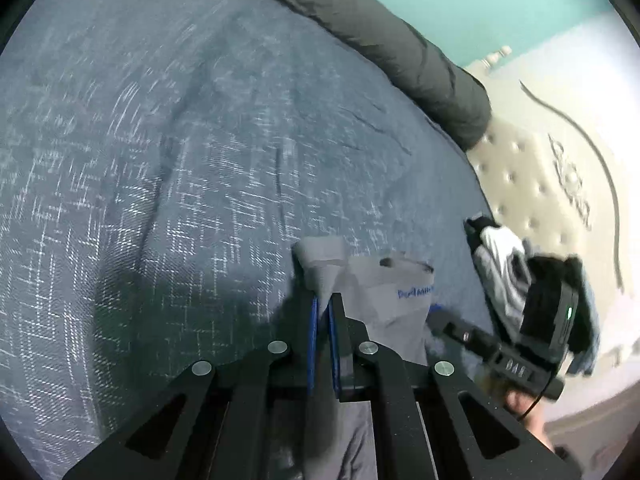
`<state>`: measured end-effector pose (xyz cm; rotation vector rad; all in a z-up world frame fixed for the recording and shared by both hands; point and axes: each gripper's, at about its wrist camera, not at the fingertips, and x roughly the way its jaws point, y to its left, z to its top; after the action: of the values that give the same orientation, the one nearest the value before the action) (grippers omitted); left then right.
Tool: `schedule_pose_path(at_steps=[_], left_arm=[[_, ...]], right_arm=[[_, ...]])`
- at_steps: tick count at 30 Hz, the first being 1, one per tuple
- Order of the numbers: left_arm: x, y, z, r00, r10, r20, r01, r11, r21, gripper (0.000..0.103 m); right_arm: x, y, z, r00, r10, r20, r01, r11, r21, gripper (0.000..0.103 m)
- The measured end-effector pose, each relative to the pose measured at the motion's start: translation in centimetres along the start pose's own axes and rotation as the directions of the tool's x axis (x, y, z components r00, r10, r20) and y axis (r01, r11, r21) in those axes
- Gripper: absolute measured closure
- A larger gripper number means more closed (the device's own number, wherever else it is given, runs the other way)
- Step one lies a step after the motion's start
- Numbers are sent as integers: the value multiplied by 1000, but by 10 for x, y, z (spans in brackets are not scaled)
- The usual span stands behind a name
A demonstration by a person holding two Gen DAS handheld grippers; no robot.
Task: Fold clothes
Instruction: 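Grasp the blue-printed waistband with the left gripper while the right gripper grasps beside it, then lift the folded grey garment with both grippers and carry it toward the clothes stack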
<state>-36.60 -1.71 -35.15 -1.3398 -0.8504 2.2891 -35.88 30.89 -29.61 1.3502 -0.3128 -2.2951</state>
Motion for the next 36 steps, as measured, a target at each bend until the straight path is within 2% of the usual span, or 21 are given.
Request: schedule_pose_path(at_steps=[6,8,15,16,18,19,20,21,24,27,30,32,33,34,35,36], left_arm=[[7,-1,10,1000,-17,-8,17,1000,-19,96],[8,-1,11,1000,1,-9,-1,1000,-6,89],[8,2,15,1000,15,-2,-15,1000,15,89],[8,1,15,1000,17,-1,-17,1000,24,89],[8,0,16,1000,20,1,-20,999,42,89],[8,-1,16,1000,17,5,-17,999,50,91],[7,-2,17,1000,15,8,-15,998,59,94],[6,-3,18,1000,14,13,-14,998,67,94],[1,-4,19,999,26,45,-30,997,75,95],[-3,4,20,996,48,72,-51,998,42,96],[-1,11,17,994,85,71,-86,996,11,95],[2,14,15,993,99,63,-99,995,-6,94],[2,14,15,994,97,59,-97,995,-8,94],[2,14,14,994,96,56,-96,995,-10,93],[1,14,13,994,95,58,-94,995,-11,88],[-1,14,14,994,92,63,-92,996,-13,85]], right_arm=[[5,-2,3,1000,2,0,-2,1000,-7,54],[5,-2,4,1000,-1,0,1,1000,-16,54],[12,7,16,999,-37,17,38,995,-96,55],[14,9,18,999,-37,17,39,993,-113,57],[17,14,21,1000,-25,15,27,988,-149,76],[18,17,22,1000,-18,15,20,986,-164,82],[19,19,23,1000,-6,16,9,985,-175,93],[20,21,24,1000,0,18,4,983,-182,97],[25,25,33,1000,-1,26,6,983,-182,100],[35,27,39,1000,-25,11,26,983,-184,100],[48,25,42,998,-58,-37,52,986,-161,100],[51,19,43,997,-42,-58,35,992,-118,99],[49,15,44,998,-31,-54,26,995,-92,95],[46,11,45,999,-25,-47,22,997,-67,89],[44,6,45,999,-20,-39,18,999,-42,68],[42,2,46,999,-7,-32,6,1000,-16,54]])
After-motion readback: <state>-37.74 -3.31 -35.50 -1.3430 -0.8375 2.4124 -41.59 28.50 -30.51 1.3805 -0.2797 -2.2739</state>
